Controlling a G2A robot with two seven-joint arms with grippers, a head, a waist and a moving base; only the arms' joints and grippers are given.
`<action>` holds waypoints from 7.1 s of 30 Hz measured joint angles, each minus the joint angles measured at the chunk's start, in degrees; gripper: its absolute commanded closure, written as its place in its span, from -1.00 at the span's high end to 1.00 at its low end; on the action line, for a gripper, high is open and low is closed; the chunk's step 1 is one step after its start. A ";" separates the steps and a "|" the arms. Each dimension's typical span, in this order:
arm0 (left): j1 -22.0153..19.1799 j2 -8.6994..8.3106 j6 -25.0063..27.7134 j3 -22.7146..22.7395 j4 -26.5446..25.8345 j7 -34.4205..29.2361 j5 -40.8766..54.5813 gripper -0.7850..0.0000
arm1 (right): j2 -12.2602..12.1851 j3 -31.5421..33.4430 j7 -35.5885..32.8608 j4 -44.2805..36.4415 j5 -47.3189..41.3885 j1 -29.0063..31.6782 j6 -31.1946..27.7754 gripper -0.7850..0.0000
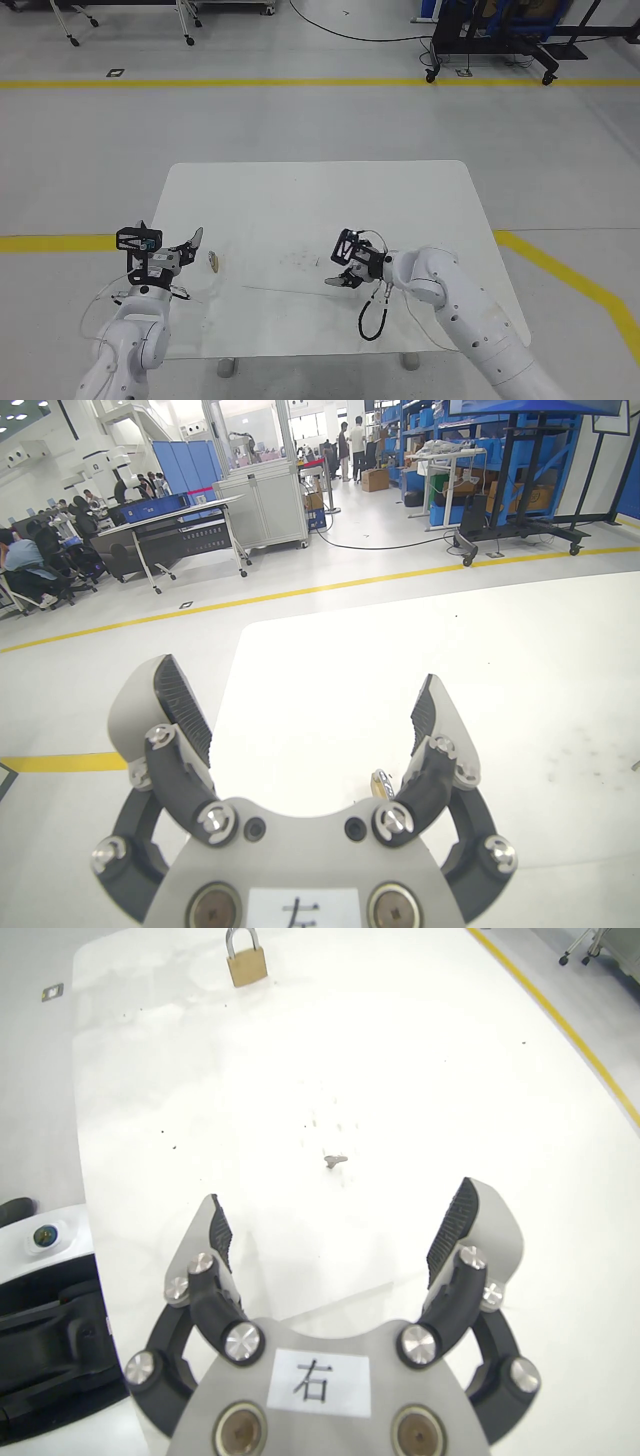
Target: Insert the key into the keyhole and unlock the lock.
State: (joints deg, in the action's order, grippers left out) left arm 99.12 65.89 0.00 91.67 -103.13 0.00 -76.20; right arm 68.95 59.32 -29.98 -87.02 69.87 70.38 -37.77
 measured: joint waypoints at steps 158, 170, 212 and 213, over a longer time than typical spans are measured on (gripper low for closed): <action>-24.05 1.71 26.72 -16.37 19.65 -40.33 77.06 -0.21 | 10.84 -11.63 0.44 38.98 -79.47 -16.80 -15.37 -1.00; -24.68 1.43 27.49 -17.26 20.14 -41.53 77.50 -0.29 | 11.40 -11.55 0.41 40.25 -80.05 -17.22 -15.81 -1.00; -26.15 0.02 31.24 -17.39 21.27 -45.08 77.56 -1.00 | 11.23 -10.16 -11.36 40.38 -87.66 -17.66 -16.12 -0.33; -26.24 -0.03 31.42 -17.45 21.31 -45.22 77.27 -1.00 | 11.25 -10.23 -11.69 40.26 -87.83 -17.69 -16.00 -0.34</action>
State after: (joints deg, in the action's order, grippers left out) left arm 72.88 65.87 31.42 74.23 -81.83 -45.22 1.06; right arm 80.20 49.09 -41.67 -46.75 -17.96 52.69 -53.77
